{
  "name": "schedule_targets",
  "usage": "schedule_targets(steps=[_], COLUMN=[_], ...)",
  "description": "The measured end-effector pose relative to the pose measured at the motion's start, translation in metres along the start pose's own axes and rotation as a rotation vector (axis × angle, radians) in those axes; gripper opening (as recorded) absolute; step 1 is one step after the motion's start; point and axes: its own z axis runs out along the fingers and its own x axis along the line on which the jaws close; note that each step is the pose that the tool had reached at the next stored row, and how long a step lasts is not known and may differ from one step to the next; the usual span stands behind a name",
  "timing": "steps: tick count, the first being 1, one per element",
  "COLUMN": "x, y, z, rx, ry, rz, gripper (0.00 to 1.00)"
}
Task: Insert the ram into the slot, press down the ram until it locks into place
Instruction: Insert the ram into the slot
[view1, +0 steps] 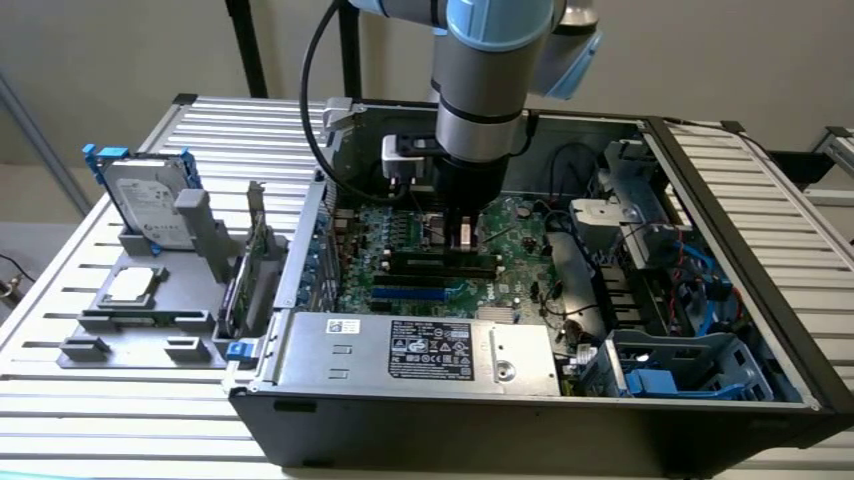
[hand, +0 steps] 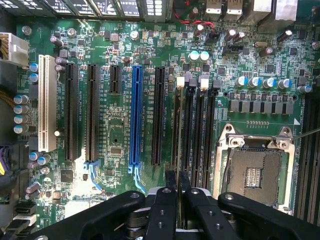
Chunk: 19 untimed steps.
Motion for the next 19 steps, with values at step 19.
schedule_targets(steps=[19], x=[0.000], y=[0.0001], z=[-0.0093], rx=[-0.0006], ry=[0.0006], rz=[0.000], gripper=[0.27])
